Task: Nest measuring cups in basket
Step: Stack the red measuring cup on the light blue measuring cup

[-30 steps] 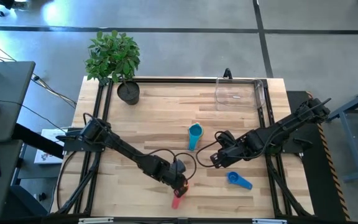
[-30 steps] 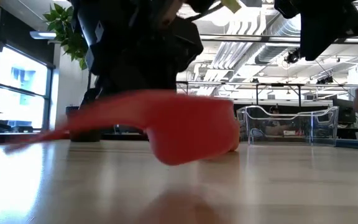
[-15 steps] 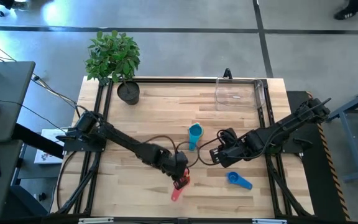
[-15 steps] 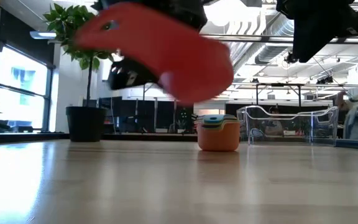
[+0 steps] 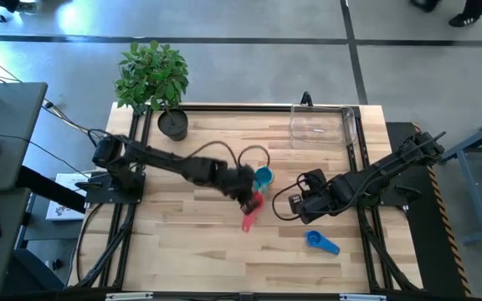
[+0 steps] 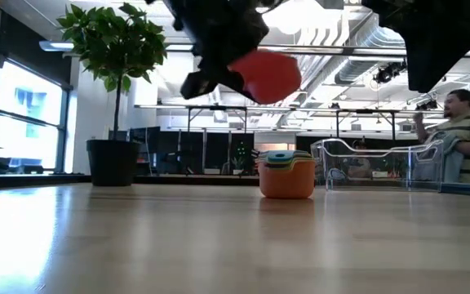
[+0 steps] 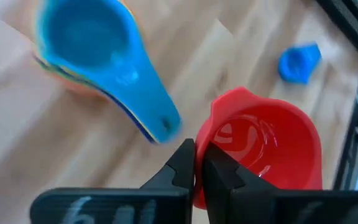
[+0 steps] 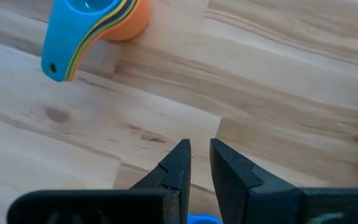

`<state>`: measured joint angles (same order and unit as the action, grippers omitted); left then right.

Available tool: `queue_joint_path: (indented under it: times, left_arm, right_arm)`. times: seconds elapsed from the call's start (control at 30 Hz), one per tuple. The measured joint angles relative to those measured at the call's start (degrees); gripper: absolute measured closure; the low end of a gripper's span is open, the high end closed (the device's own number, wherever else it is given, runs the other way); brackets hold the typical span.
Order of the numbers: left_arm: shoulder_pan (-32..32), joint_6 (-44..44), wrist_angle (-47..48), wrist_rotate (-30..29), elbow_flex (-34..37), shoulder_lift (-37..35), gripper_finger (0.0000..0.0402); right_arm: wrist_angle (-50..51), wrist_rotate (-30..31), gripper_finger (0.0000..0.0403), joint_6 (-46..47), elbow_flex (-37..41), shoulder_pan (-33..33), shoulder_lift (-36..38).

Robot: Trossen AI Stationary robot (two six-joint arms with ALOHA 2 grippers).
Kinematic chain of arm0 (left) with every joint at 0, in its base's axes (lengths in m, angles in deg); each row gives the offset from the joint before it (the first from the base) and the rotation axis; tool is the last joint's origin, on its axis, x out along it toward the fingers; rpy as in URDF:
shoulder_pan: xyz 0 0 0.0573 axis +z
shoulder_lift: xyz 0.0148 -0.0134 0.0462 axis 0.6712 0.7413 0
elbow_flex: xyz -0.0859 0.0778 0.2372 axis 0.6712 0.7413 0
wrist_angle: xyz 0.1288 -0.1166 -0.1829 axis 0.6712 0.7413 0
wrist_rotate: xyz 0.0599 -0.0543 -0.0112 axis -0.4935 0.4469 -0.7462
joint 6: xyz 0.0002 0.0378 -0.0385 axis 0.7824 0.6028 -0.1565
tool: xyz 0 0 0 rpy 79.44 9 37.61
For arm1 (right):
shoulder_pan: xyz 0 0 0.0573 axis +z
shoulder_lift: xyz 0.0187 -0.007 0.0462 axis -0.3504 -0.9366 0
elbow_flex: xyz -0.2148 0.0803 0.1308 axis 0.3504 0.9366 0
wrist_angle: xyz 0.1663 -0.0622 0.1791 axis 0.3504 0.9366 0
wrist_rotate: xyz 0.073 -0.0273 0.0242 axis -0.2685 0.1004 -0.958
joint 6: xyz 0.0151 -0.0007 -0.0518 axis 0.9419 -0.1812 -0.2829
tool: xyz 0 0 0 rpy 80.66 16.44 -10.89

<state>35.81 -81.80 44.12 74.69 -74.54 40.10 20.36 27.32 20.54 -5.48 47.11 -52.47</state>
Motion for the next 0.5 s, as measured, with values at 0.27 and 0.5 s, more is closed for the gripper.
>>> queue_joint_path:
  times: [0.27,0.5]
  left_arm:
    - [8.6,2.7,-0.2,1.5,0.0,0.0,0.0396]
    - [13.7,4.4,-0.5,4.1,0.0,0.0,0.0396]
  right_arm:
    - [0.1,-1.7,0.0351,0.7,0.0,-2.9,0.0]
    - [0.1,-2.2,0.0351,-1.4,0.0,-6.6,0.0]
